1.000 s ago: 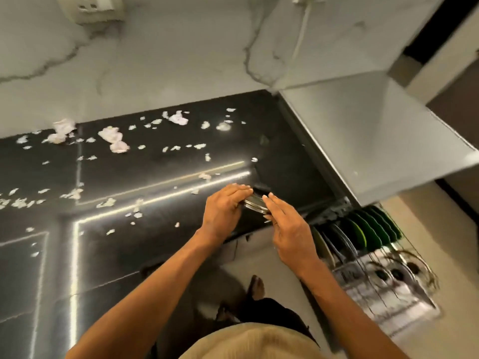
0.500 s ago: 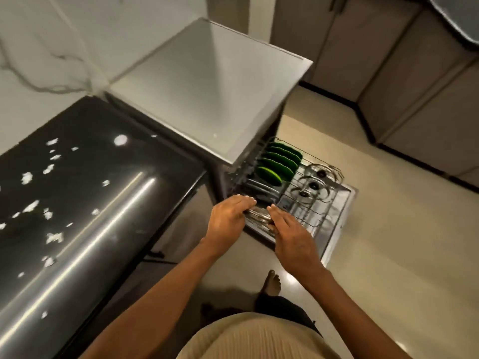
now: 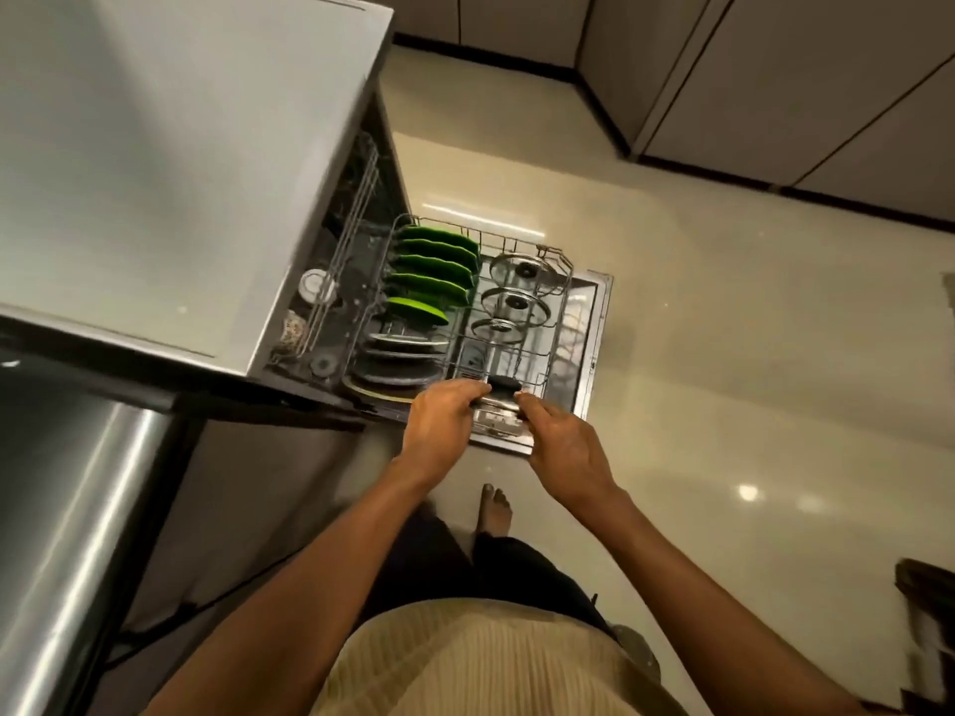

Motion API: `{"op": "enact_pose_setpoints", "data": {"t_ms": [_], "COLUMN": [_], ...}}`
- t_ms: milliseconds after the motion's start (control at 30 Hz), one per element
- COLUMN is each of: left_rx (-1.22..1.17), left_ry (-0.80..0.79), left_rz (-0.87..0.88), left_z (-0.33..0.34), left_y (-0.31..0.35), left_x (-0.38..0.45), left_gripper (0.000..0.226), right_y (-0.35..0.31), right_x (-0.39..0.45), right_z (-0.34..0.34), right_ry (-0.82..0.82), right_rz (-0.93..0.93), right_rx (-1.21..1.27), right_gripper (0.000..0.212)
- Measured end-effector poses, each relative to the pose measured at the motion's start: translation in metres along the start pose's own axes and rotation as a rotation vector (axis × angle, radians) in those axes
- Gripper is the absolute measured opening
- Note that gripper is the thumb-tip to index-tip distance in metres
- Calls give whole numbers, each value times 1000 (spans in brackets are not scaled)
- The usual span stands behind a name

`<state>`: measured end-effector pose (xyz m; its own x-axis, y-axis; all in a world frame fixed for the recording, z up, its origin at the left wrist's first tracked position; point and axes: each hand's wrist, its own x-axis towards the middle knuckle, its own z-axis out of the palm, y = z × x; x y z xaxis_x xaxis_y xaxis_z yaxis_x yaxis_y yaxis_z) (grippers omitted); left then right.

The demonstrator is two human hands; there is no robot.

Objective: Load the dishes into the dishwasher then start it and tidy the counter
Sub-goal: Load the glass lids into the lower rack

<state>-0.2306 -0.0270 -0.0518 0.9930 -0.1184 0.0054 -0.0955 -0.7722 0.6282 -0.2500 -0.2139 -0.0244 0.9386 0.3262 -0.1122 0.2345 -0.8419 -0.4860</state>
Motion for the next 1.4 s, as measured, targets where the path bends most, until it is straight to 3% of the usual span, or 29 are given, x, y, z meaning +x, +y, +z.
{"op": "enact_pose_setpoints", "data": {"t_ms": [267,600,867,1133,1400], "left_rx": [38,86,38,173,214], "left_ry": [-318,-624,-609,-651,-677], "left_rz": [-204,-221,-294,-296,-355], "left_z": [37,95,157,217,257], "left_y": [-21,-86,-131,-178,-219], "left_x": [74,150,186,204,191], "left_gripper": [31,32,35,48,51], "right_y": [51,100,151,196,206], "right_x": [60,120,166,188,187], "right_z": [28,94,150,216,260], "right_ry": [-51,-52,-63,-130,-215], "right_rz": [163,342,402,445,453], "right_rx": [19,58,79,64,28], "right_gripper": [54,59,54,59,49]}}
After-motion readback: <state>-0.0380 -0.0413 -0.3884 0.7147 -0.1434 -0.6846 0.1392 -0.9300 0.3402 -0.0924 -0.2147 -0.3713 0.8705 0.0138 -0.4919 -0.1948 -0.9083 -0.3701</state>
